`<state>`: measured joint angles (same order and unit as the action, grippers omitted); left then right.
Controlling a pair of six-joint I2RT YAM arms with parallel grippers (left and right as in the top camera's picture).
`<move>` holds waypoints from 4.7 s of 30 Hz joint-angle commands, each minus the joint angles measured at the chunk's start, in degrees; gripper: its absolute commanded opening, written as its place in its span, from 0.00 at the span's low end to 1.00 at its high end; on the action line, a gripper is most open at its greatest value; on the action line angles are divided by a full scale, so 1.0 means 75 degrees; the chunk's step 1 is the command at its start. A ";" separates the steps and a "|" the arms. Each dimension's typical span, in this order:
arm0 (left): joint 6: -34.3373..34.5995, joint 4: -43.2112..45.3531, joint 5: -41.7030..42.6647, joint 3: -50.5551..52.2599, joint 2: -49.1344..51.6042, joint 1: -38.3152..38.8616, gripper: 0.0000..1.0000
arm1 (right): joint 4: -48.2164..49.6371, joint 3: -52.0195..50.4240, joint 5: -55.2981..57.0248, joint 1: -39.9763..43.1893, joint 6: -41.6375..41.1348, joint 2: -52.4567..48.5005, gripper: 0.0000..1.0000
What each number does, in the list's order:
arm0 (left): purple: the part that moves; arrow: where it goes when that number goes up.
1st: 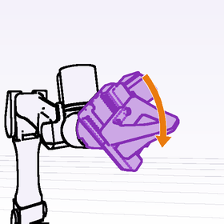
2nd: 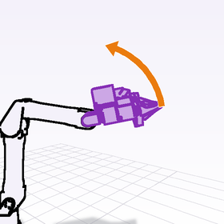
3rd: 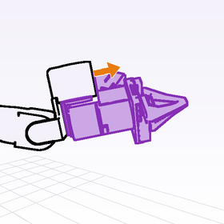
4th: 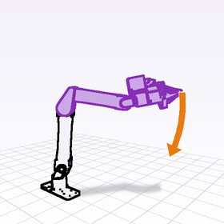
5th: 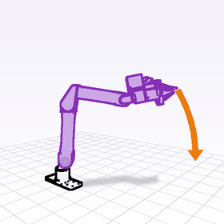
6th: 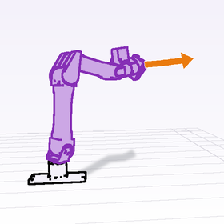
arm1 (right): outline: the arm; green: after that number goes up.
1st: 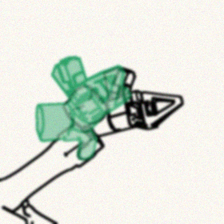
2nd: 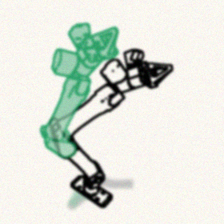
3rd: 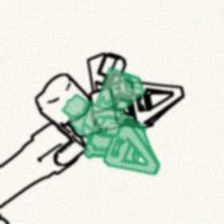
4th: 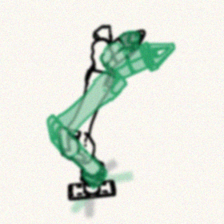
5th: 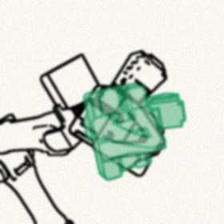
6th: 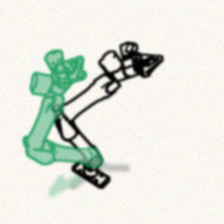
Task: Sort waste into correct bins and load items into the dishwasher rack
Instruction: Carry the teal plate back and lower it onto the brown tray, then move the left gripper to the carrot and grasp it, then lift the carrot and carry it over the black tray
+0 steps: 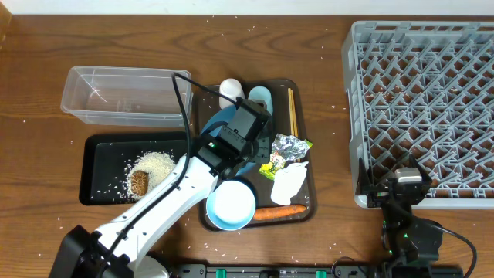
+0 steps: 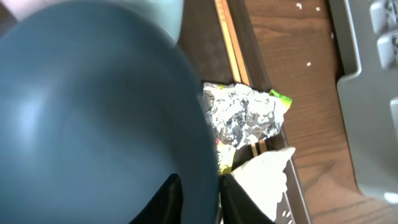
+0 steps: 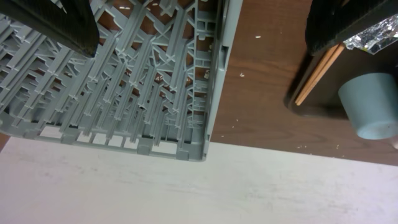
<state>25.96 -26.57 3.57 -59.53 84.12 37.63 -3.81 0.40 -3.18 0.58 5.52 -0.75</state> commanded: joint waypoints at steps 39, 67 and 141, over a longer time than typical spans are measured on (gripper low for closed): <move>-0.1011 -0.2200 -0.0210 -0.0166 -0.0134 0.3407 0.74 | -0.0029 -0.0012 -0.0006 0.0070 0.0047 -0.0003 0.99; -0.3174 -0.1757 -0.1781 -0.0073 0.2031 0.3608 0.79 | -0.0029 -0.0012 -0.0006 0.0070 0.0047 -0.0003 0.99; -0.2559 -0.1976 -0.0871 -0.0152 0.1000 0.3608 0.23 | -0.0029 -0.0012 -0.0006 0.0070 0.0047 -0.0003 0.99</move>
<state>5.78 -40.84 -3.14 -59.68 95.44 64.62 -3.81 0.40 -3.18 0.58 5.52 -0.75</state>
